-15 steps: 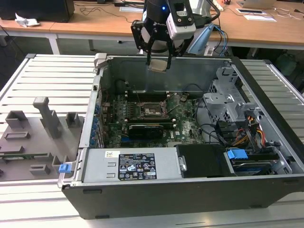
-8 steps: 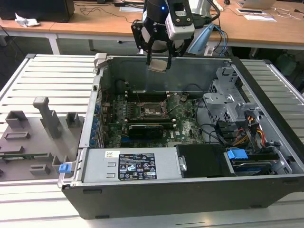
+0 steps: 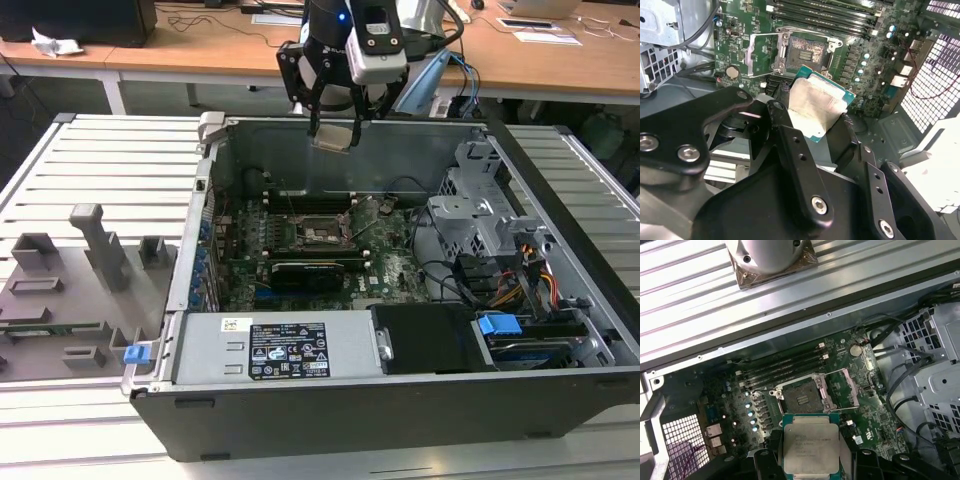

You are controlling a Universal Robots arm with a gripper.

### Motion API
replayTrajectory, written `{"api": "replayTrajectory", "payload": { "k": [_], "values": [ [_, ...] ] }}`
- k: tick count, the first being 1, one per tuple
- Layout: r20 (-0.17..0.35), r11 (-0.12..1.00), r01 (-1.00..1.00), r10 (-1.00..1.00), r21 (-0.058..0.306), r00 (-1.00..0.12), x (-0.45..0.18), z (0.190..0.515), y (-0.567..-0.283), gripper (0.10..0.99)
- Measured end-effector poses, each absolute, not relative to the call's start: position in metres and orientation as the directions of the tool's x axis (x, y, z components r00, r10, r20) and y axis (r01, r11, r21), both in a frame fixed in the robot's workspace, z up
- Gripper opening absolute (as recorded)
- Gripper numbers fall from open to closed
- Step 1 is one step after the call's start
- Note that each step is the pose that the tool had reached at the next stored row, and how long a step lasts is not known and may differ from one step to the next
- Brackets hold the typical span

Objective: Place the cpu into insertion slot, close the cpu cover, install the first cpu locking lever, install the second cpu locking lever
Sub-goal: 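Place the cpu into insertion slot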

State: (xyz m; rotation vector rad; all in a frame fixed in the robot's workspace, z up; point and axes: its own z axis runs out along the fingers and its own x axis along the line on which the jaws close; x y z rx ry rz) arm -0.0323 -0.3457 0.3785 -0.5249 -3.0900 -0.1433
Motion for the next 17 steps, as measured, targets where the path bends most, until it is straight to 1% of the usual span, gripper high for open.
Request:
{"api": "replayTrajectory", "payload": {
  "k": [17],
  "values": [
    [0.019,0.913,0.399,0.399,0.089,-0.917,-0.0323,0.3784,-0.3457,0.537]
  ]
}}
